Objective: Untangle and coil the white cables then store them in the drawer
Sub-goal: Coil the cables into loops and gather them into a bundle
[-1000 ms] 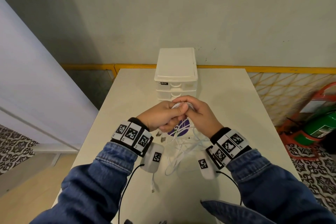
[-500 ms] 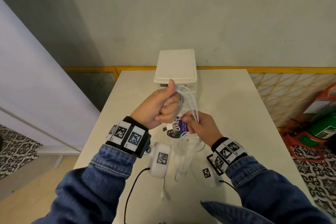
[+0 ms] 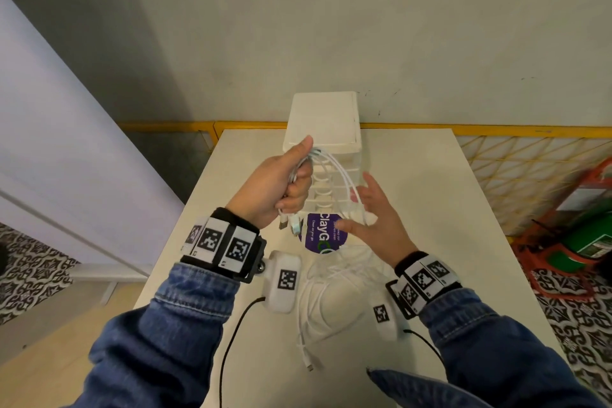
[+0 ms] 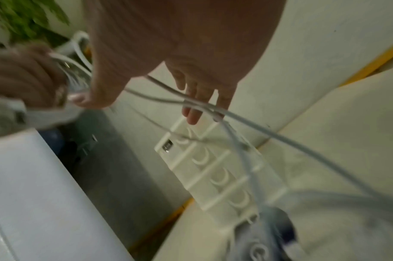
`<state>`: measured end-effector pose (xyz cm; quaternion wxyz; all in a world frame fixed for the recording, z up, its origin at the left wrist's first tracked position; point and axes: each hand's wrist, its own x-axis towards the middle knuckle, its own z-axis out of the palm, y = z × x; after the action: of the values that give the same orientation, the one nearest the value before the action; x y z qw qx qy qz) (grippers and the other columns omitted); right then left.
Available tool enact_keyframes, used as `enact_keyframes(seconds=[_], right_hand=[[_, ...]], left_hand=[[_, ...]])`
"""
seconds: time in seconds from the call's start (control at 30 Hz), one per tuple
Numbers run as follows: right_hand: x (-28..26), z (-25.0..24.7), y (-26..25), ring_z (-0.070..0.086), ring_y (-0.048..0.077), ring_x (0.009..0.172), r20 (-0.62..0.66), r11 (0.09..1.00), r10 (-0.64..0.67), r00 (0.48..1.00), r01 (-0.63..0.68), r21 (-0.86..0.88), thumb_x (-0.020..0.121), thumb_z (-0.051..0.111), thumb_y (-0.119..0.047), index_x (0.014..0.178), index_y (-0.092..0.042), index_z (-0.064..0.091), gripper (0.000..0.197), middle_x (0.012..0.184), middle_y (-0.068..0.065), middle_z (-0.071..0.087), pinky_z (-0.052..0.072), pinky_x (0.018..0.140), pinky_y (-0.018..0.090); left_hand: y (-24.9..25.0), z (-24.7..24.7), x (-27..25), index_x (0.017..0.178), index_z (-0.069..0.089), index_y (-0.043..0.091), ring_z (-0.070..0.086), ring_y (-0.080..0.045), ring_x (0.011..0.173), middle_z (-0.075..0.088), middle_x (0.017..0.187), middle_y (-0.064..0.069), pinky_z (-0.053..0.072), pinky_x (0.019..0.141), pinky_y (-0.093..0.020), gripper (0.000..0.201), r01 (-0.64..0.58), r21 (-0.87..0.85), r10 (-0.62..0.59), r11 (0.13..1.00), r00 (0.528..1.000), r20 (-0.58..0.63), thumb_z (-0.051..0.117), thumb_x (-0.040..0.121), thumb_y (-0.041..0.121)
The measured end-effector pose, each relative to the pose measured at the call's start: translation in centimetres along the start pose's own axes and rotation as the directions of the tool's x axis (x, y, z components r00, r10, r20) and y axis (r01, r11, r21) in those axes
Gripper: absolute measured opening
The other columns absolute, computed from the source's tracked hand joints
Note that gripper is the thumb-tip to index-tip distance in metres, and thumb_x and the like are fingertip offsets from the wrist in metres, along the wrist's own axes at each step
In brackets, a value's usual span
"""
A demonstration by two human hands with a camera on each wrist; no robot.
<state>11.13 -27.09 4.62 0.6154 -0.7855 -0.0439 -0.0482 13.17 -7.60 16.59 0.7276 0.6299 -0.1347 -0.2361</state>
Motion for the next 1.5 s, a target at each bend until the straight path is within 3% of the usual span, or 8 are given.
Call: enact_keyframes(seconds=[0.13, 0.23, 0.37, 0.5, 0.83, 1.0, 1.27, 1.5], right_hand=[[0.4, 0.5, -3.1, 0.062, 0.002, 0.075, 0.106, 0.993, -0.121, 0.987, 0.12, 0.011, 0.091, 0.055, -0.02, 0.116, -0.029, 0.056, 0.026, 0.079, -0.009, 0.066, 0.047, 0.075, 0.018], [0.8, 0.4, -3.0, 0.047, 0.001, 0.051, -0.024, 0.99, -0.136, 0.99, 0.137, 0.039, 0.099, 0.038, -0.027, 0.099, -0.019, 0.061, 0.025, 0.057, -0.017, 0.056, 0.039, 0.058, 0.023], [0.7, 0.6, -2.1, 0.047, 0.001, 0.054, -0.054, 0.981, -0.189, 0.981, 0.19, 0.028, 0.085, 0.035, -0.064, 0.091, -0.039, 0.058, 0.034, 0.058, -0.025, 0.055, 0.036, 0.059, 0.016], [-0.3, 1.9, -1.5, 0.051, -0.001, 0.053, -0.008, 0.985, -0.175, 0.985, 0.175, -0.003, 0.09, 0.037, -0.039, 0.094, -0.029, 0.057, 0.022, 0.059, -0.019, 0.058, 0.039, 0.054, 0.012], [-1.4, 2.2, 0.8, 0.06, -0.003, 0.078, -0.09, 0.987, -0.161, 0.983, 0.159, -0.031, 0.094, 0.042, -0.021, 0.103, -0.021, 0.063, 0.023, 0.089, -0.005, 0.067, 0.043, 0.069, 0.007], [-1.0, 3.2, 2.0, 0.061, 0.01, 0.087, 0.186, 0.936, -0.068, 0.98, 0.127, -0.327, 0.095, 0.04, -0.034, 0.125, -0.023, 0.056, 0.036, 0.103, 0.001, 0.07, 0.047, 0.076, 0.024], [-1.4, 4.5, 0.6, 0.061, 0.027, 0.101, 0.44, 0.814, -0.169, 0.882, 0.377, -0.443, 0.092, 0.044, -0.028, 0.134, -0.02, 0.046, 0.044, 0.113, 0.01, 0.066, 0.048, 0.086, 0.032], [-0.6, 3.7, -2.5, 0.062, 0.022, 0.082, 0.366, 0.794, -0.306, 0.879, 0.448, -0.412, 0.089, 0.053, -0.029, 0.111, -0.023, 0.066, 0.027, 0.089, 0.005, 0.066, 0.049, 0.073, 0.036]], left_hand=[[-0.5, 0.2, 0.2, 0.058, 0.037, 0.018, 0.018, -0.01, 0.03, 0.024, 0.042, 0.006, 0.018, 0.032, -0.017, 0.048, 0.085, -0.034, -0.085, 0.996, 0.996, -0.014, 0.038, 0.094, 0.05], [-0.6, 0.2, 0.1, 0.055, 0.039, 0.019, 0.02, -0.007, 0.027, 0.026, 0.038, 0.008, 0.014, 0.032, -0.015, 0.051, 0.154, -0.086, -0.14, 0.984, 0.979, 0.149, 0.034, 0.094, 0.052], [-1.1, 1.4, -0.4, 0.054, 0.045, 0.019, 0.018, -0.006, 0.025, 0.029, 0.036, 0.01, 0.012, 0.032, -0.015, 0.052, 0.195, -0.22, -0.112, 0.956, 0.933, 0.341, 0.03, 0.091, 0.052], [-0.9, 0.8, 0.0, 0.062, 0.053, 0.015, 0.021, -0.009, 0.031, 0.025, 0.043, 0.007, 0.02, 0.033, -0.019, 0.053, 0.112, -0.57, 0.16, 0.814, 0.9, 0.405, 0.033, 0.092, 0.054], [-0.9, -0.9, 0.4, 0.062, 0.052, 0.014, 0.02, -0.007, 0.03, 0.022, 0.041, 0.008, 0.022, 0.034, -0.019, 0.065, -0.071, -0.767, 0.28, 0.637, 0.949, 0.145, 0.023, 0.089, 0.065], [-1.5, -0.4, 1.1, 0.064, 0.054, 0.014, 0.025, -0.007, 0.032, 0.035, 0.04, 0.007, 0.023, 0.038, -0.019, 0.057, -0.139, -0.791, 0.278, 0.595, 0.96, 0.041, 0.029, 0.093, 0.056], [-2.5, -1.0, 2.7, 0.072, 0.041, 0.017, 0.036, -0.011, 0.046, 0.037, 0.054, 0.004, 0.033, 0.052, -0.022, 0.043, -0.498, -0.557, 0.119, 0.665, 0.807, -0.579, 0.03, 0.098, 0.05], [-5.3, -1.3, 2.9, 0.059, 0.042, 0.013, 0.039, -0.014, 0.045, 0.041, 0.053, -0.005, 0.033, 0.047, -0.028, 0.046, -0.175, 0.299, 0.315, 0.938, 0.788, -0.529, 0.035, 0.101, 0.03]])
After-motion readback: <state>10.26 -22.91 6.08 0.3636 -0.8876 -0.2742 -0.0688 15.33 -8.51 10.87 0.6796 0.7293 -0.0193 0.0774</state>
